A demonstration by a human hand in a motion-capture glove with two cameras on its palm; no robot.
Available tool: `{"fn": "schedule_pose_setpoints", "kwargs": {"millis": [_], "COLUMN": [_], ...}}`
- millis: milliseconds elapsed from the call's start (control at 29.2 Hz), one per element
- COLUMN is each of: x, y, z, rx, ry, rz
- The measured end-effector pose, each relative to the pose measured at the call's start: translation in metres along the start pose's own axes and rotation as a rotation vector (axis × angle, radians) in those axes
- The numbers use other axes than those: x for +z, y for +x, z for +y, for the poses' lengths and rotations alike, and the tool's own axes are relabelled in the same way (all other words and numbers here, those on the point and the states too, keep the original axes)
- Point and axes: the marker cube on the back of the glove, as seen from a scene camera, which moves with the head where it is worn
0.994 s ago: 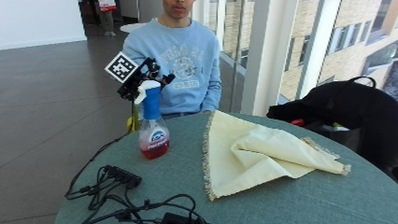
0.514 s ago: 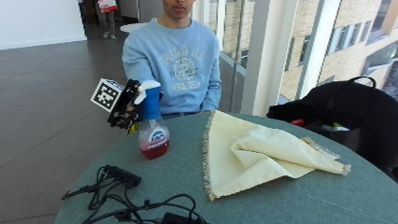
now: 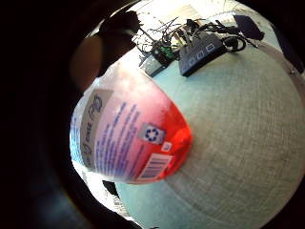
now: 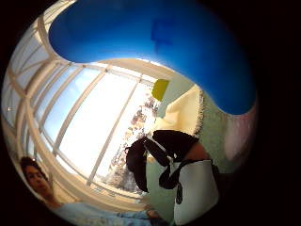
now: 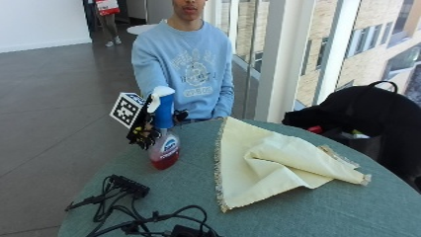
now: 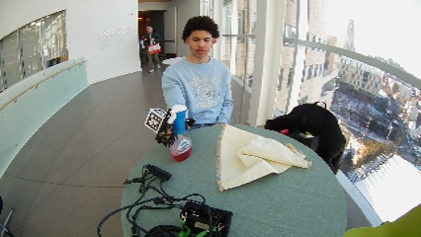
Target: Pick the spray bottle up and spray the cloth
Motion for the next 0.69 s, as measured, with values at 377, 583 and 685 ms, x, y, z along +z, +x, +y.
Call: {"fn": "schedule_pose_setpoints", "kwargs": {"millis": [377,583,685], "x": [0.009,0.003,0.001], "y": [0.009,0.008,0.007], "z": [-0.003,-0.010,-0.013], "rx": [0.002,0.009,-0.005], "ry": [0.032,0.037,0.008], "rz": [0.019,-0.031,-0.042]}}
